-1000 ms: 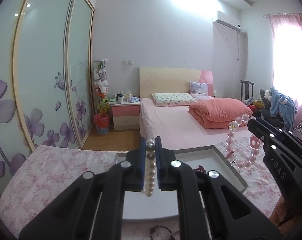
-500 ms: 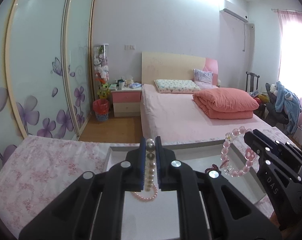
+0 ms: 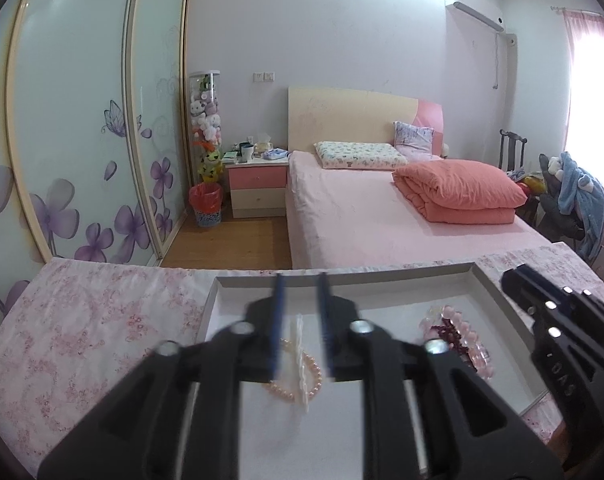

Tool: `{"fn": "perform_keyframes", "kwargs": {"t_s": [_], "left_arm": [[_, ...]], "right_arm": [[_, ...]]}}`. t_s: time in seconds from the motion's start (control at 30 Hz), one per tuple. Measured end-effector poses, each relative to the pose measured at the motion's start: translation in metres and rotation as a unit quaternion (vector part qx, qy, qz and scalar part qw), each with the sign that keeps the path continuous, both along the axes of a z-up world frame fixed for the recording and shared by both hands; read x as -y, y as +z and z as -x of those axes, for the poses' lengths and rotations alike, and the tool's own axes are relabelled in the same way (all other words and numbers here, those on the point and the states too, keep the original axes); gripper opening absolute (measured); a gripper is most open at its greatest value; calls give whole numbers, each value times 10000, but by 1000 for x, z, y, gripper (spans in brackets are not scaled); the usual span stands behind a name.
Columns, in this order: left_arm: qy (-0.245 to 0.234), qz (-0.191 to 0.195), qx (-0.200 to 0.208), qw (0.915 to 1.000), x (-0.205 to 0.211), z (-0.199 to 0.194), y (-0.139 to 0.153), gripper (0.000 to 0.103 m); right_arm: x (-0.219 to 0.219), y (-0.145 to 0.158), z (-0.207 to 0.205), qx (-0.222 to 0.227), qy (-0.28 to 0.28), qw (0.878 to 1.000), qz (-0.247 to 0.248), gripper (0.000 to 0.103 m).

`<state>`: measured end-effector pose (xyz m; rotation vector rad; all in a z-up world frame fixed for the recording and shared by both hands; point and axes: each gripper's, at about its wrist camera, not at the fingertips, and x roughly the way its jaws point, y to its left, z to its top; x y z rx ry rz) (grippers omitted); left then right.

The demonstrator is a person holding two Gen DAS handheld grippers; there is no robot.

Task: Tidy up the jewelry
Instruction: 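Open both grippers to drop the bracelets beside the others in the tray, then grasp the black bead bracelet with the left gripper while the right grasps the silver bangle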

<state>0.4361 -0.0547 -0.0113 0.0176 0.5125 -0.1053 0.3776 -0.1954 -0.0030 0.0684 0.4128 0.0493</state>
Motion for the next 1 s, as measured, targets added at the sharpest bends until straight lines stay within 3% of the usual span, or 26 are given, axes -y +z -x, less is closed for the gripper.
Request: {"fn": "perform_keyframes", "kwargs": {"t_s": [0.37,0.73,0.9,1.0], "left_arm": [[339,106,-46,9994,-25,2,5,29],[368,90,-217,9990,-51,35,8,30],[34,64,-551,9985,-58,65,-3,44],[-259,33,-829,9962,-54,81,-14,48]], "right_arm": [[15,5,5,36,-219,9998,-23,20],[19,9,36,-95,-110,9999,-55,24],[23,3,62,-408,12,9992,-37,27],[24,-5,80,-696,95,9975,34,31]]}}
